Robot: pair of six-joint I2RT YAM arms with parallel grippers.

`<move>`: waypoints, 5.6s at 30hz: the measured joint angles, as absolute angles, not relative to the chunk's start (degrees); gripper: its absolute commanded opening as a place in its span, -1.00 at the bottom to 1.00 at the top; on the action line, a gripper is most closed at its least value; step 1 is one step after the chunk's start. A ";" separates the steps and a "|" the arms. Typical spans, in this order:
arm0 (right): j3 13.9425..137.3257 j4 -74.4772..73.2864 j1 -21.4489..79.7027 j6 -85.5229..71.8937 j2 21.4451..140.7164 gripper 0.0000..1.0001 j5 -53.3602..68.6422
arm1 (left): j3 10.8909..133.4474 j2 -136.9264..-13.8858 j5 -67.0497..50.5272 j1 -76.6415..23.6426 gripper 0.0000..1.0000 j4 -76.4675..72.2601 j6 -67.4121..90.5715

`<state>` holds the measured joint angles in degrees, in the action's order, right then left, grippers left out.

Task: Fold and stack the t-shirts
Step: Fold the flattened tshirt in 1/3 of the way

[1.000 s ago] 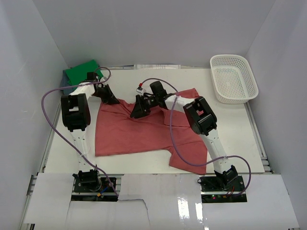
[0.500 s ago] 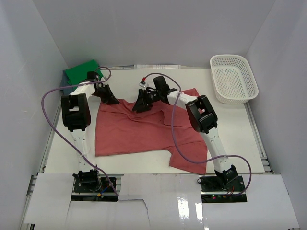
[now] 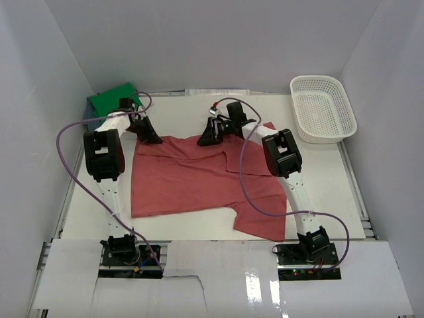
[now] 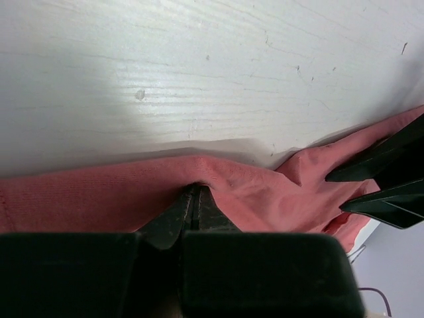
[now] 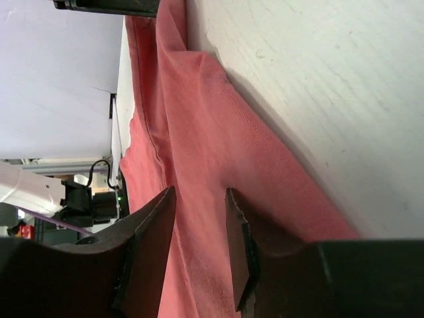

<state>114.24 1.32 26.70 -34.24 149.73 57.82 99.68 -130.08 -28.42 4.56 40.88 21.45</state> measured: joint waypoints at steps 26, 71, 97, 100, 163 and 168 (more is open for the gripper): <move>120.29 3.25 19.81 -39.59 153.27 -0.03 56.93 | 104.95 -133.21 -29.08 5.72 -0.71 40.93 22.48; 113.49 9.10 19.88 -40.03 150.69 0.00 58.48 | 83.05 -112.29 -10.37 5.82 -0.54 43.42 20.32; 92.05 -4.27 19.97 -26.09 126.72 0.44 47.75 | 67.96 -93.84 -11.44 5.76 -0.48 40.05 20.71; 86.13 -8.14 20.45 -22.79 115.66 0.47 41.43 | 66.54 -86.46 -13.06 5.48 -0.21 40.10 21.12; 72.90 -31.27 25.67 -17.28 107.42 0.63 -8.58 | 81.38 -114.41 -1.69 -1.63 0.23 32.34 26.79; 75.16 -31.62 25.65 -16.69 110.21 0.63 -7.94 | 85.17 -117.25 0.16 -1.89 0.22 34.02 26.33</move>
<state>75.16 -31.62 25.65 -16.69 110.21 -7.94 85.17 -117.25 0.16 -1.89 34.02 26.33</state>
